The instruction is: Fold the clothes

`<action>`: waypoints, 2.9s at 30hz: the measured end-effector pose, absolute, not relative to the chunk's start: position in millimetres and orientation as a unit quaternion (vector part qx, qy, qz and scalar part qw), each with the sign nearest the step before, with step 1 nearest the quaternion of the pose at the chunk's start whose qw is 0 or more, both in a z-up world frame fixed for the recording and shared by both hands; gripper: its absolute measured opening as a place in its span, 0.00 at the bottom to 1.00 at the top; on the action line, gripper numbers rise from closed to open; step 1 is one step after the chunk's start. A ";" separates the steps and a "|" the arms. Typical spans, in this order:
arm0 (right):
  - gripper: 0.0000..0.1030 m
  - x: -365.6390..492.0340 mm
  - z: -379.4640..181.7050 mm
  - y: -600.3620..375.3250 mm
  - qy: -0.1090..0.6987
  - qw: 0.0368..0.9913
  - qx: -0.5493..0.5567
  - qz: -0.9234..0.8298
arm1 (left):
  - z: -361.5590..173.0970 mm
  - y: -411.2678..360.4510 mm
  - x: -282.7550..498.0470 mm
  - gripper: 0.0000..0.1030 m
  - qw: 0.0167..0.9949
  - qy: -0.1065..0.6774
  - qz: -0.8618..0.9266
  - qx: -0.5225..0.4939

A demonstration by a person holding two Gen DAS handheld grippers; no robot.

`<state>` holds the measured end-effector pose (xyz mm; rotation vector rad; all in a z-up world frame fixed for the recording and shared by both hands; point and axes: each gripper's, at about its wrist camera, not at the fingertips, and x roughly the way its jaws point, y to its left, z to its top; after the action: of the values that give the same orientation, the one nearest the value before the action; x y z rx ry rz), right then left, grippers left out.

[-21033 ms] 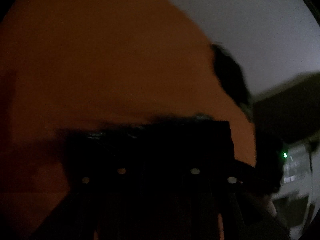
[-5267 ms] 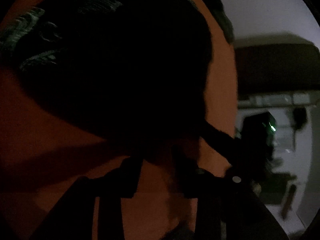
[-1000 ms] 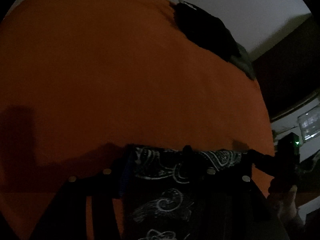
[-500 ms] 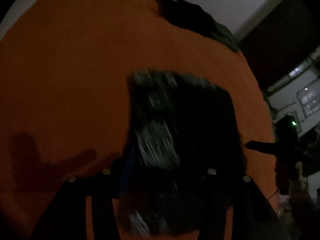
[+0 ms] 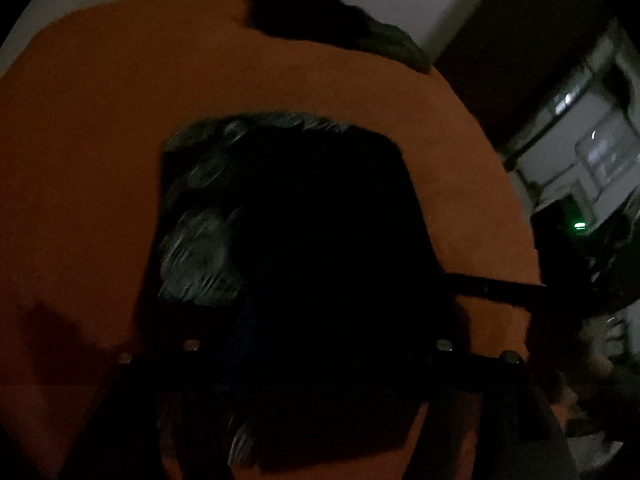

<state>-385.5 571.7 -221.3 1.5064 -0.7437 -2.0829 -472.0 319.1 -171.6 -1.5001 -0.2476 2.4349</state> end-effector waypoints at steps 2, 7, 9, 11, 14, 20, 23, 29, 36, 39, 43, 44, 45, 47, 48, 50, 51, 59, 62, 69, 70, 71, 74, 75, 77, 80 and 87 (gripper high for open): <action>0.28 -383.8 -213.8 569.0 -0.291 0.245 0.519 -0.765 | -173.7 326.9 -487.0 0.65 0.106 -0.089 0.844 -0.518; 0.26 -379.1 -191.6 551.9 -0.294 0.279 0.430 -0.807 | -177.0 333.3 -506.4 0.65 0.076 -0.133 0.855 -0.495; 0.20 -388.8 -197.9 535.8 -0.269 0.279 0.444 -0.808 | -186.8 333.3 -510.4 0.65 0.065 -0.121 0.856 -0.498; 0.13 -400.1 -215.2 526.7 -0.253 0.265 0.473 -0.801 | -206.2 339.2 -516.1 0.65 0.026 -0.070 0.851 -0.520; 0.00 -415.3 -249.5 518.8 -0.240 0.238 0.520 -0.784 | -218.2 341.8 -517.5 0.66 0.010 -0.054 0.847 -0.529; 0.00 -421.7 -254.3 527.5 -0.284 0.255 0.524 -0.761 | -219.8 339.8 -518.5 0.68 0.015 -0.082 0.850 -0.521; 0.02 -431.7 -232.2 533.4 -0.291 0.262 0.494 -0.776 | -207.4 335.5 -526.2 0.68 0.046 -0.123 0.855 -0.502; 0.00 -479.4 -241.7 522.0 -0.257 0.227 0.498 -0.796 | -225.6 350.6 -554.7 0.68 0.010 -0.064 0.848 -0.527; 0.01 -502.6 -224.5 514.5 -0.261 0.212 0.476 -0.813 | -201.1 356.1 -576.4 0.68 0.008 -0.078 0.863 -0.499; 0.01 -527.3 -222.2 507.8 -0.241 0.185 0.498 -0.812 | -228.2 360.0 -594.3 0.69 -0.005 -0.067 0.843 -0.534; 0.00 -542.5 -244.6 501.4 -0.231 0.142 0.533 -0.801 | -252.1 363.5 -606.8 0.74 -0.026 -0.076 0.838 -0.539; 0.00 -542.5 -246.2 498.3 -0.230 0.136 0.532 -0.803 | -253.1 365.7 -606.9 0.75 -0.032 -0.071 0.840 -0.537; 0.00 -542.5 -247.9 495.2 -0.229 0.130 0.532 -0.805 | -251.9 368.8 -605.1 0.76 -0.037 -0.066 0.840 -0.537; 0.00 -544.2 -249.1 490.2 -0.223 0.124 0.533 -0.807 | -250.6 373.2 -605.7 0.77 -0.042 -0.062 0.837 -0.542; 0.00 -548.5 -246.1 485.4 -0.222 0.123 0.535 -0.806 | -249.6 374.6 -606.6 0.77 -0.040 -0.059 0.836 -0.544; 0.00 -555.3 -238.5 478.9 -0.217 0.120 0.542 -0.803 | -239.9 374.8 -603.7 0.77 -0.040 -0.050 0.834 -0.549; 0.00 -561.1 -231.5 472.9 -0.214 0.120 0.543 -0.803 | -234.6 375.8 -599.8 0.77 -0.037 -0.044 0.832 -0.552; 0.00 -520.4 -209.3 476.6 -0.207 0.123 0.571 -0.785 | -214.3 395.0 -533.7 0.76 0.010 0.042 0.826 -0.562; 0.00 -513.3 -216.3 469.4 -0.171 0.122 0.576 -0.790 | -231.9 396.3 -534.2 0.76 0.005 0.048 0.817 -0.574; 0.02 -498.7 -201.4 456.2 -0.157 0.137 0.558 -0.803 | -214.4 394.9 -511.4 0.76 0.014 0.047 0.828 -0.559; 0.02 -490.5 -195.3 454.3 -0.158 0.142 0.555 -0.804 | -209.2 396.0 -503.2 0.76 0.019 0.052 0.830 -0.555; 0.02 -481.0 -192.5 453.3 -0.165 0.148 0.558 -0.800 | -205.6 394.5 -496.6 0.76 0.023 0.053 0.831 -0.553; 0.02 -448.6 -194.5 458.1 -0.188 0.159 0.574 -0.781 | -201.8 386.1 -488.1 0.76 0.030 0.039 0.830 -0.555; 0.02 -440.6 -195.2 460.0 -0.193 0.159 0.579 -0.776 | -203.8 383.0 -488.1 0.76 0.032 0.033 0.829 -0.558; 0.02 -426.5 -198.4 459.1 -0.185 0.161 0.587 -0.771 | -213.3 379.8 -486.4 0.76 0.029 0.032 0.823 -0.567; 0.02 -421.9 -216.2 458.6 -0.173 0.155 0.603 -0.763 | -234.8 372.7 -486.6 0.76 0.018 0.033 0.812 -0.582; 0.00 -424.4 -214.8 461.2 -0.177 0.155 0.606 -0.760 | -228.6 372.9 -488.4 0.76 0.012 0.032 0.819 -0.572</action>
<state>-424.4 461.2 -214.8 1.7357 -0.5076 -2.1763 -488.4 372.9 -228.6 -1.7834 0.0995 2.5542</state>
